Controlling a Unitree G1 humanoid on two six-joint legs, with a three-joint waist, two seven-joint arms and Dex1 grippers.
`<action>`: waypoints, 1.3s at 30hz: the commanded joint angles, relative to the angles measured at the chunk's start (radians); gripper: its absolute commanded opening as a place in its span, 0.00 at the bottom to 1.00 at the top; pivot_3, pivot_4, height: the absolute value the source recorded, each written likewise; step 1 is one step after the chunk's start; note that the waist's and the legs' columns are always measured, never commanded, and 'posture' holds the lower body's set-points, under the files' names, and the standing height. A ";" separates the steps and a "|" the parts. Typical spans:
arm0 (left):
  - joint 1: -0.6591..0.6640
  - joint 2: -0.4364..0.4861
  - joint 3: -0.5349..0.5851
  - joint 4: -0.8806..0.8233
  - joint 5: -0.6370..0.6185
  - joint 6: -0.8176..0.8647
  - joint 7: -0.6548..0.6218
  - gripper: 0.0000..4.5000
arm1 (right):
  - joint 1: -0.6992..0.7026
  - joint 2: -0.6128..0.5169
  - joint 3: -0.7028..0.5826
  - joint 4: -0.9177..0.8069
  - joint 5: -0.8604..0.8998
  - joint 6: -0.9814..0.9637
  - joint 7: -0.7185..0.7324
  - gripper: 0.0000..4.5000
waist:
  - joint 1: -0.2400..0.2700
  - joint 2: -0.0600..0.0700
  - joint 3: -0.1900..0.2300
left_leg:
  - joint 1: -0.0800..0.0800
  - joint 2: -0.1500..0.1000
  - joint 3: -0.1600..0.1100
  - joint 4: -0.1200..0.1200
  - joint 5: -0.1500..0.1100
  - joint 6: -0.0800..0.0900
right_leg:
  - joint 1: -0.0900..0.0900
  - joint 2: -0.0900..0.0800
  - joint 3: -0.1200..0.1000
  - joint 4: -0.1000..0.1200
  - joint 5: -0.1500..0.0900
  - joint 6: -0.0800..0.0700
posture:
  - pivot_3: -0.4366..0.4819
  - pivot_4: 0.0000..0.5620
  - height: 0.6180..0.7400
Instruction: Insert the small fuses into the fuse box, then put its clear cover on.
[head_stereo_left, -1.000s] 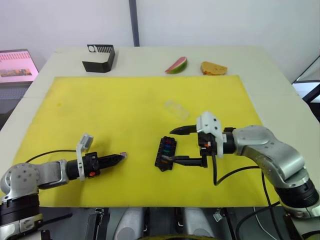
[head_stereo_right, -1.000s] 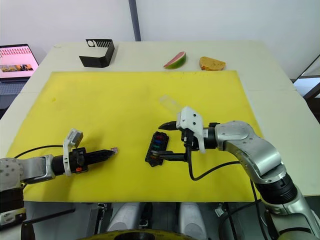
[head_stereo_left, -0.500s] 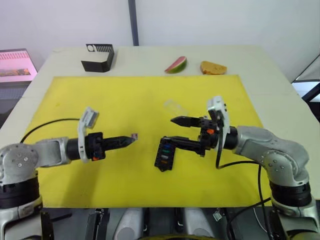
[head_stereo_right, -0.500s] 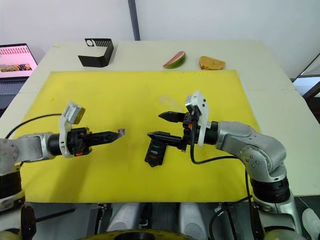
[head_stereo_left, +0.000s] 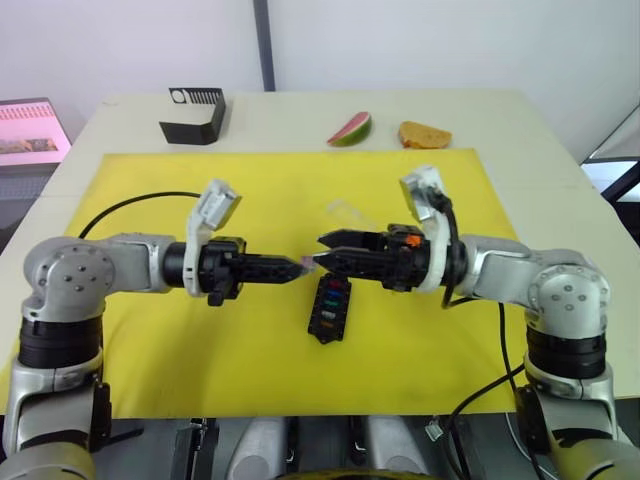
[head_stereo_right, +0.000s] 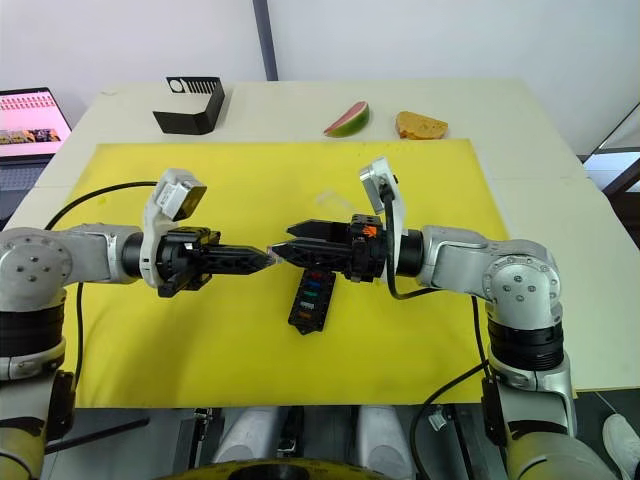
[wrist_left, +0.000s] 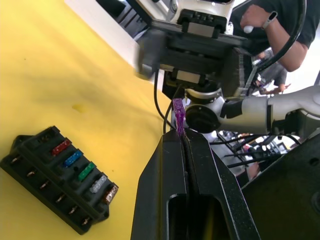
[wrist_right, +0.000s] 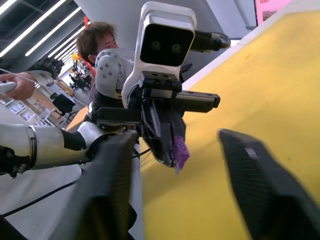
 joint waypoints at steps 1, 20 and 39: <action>-0.023 0.007 -0.002 -0.008 0.010 -0.029 -0.029 0.00 | -0.019 -0.012 -0.002 -0.018 0.045 -0.006 -0.007 0.61 | 0.000 0.000 0.000 | 0.000 0.000 0.000 0.000 0.000 0.000 | 0.000 0.000 0.000 0.000 0.000 0.000 | 0.48 0.27 1.00; -0.037 -0.010 -0.011 -0.012 0.008 -0.042 -0.019 0.00 | -0.009 -0.027 0.026 -0.022 0.019 -0.037 -0.016 0.61 | 0.000 0.000 0.000 | 0.000 0.000 0.000 0.000 0.000 0.000 | 0.000 0.000 0.000 0.000 0.000 0.000 | 0.48 0.27 1.00; -0.022 -0.024 -0.015 -0.030 0.015 -0.051 -0.011 0.00 | -0.011 -0.035 0.014 -0.021 0.071 -0.044 -0.024 0.02 | 0.000 -0.001 0.000 | 0.000 0.000 0.000 0.000 0.000 0.000 | 0.000 0.000 0.000 0.000 0.000 0.000 | 0.48 0.27 1.00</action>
